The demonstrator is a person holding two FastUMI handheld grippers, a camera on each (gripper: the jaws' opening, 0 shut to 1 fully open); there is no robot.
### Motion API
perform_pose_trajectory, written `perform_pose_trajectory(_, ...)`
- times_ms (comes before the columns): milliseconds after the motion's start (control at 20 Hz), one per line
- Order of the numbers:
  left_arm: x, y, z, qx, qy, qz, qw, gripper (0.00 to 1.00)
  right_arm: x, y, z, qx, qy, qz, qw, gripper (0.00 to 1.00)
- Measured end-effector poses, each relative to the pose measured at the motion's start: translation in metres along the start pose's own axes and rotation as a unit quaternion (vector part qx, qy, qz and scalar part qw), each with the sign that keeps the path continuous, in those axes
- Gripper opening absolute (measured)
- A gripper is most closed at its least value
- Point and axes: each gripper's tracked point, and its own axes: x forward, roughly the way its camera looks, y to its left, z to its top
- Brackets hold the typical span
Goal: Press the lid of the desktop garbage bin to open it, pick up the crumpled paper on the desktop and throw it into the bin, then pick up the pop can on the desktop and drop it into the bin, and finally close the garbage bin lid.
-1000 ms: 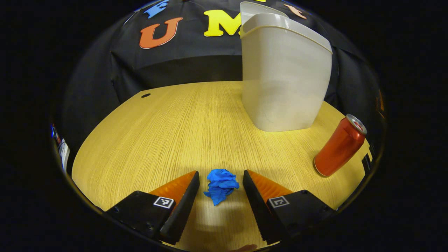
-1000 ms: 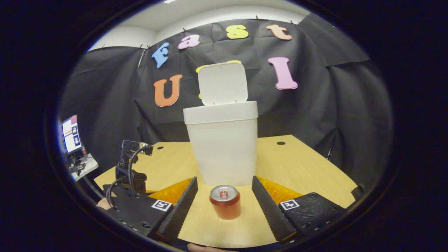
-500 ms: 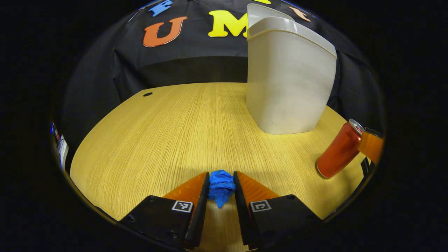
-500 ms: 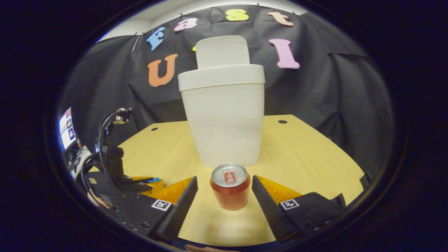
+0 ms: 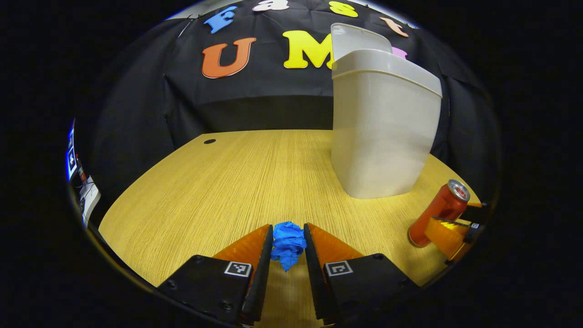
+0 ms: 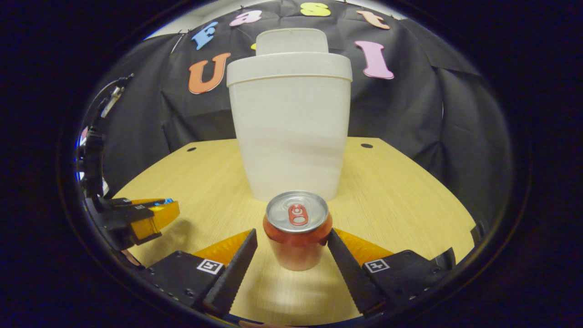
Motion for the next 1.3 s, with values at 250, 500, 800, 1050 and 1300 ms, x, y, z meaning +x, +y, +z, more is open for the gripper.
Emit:
perform_pose_trajectory(250, -0.011, -0.005, 0.012, -0.001, -0.019, -0.003, 1.000, 0.45, -0.001, -0.004, 0.007, 0.013, -0.013, 0.003, 1.000, 0.82)
perform_pose_trajectory(500, -0.022, -0.007, 0.015, -0.014, -0.042, 0.001, 0.999, 0.45, -0.019, 0.000, 0.027, 0.017, -0.047, 0.013, 0.999, 0.80)
perform_pose_trajectory(800, -0.051, -0.011, 0.068, -0.021, -0.107, -0.004, 0.994, 0.45, -0.059, -0.019, 0.073, 0.037, -0.105, 0.023, 0.994, 0.80)
perform_pose_trajectory(1050, -0.069, -0.026, 0.116, -0.019, -0.135, 0.003, 0.991, 0.45, -0.082, -0.063, 0.119, 0.036, -0.151, 0.024, 0.988, 0.80)
perform_pose_trajectory(1300, -0.082, -0.056, 0.174, -0.021, -0.171, -0.003, 0.985, 0.44, -0.106, -0.087, 0.133, 0.016, -0.171, 0.043, 0.984, 0.80)
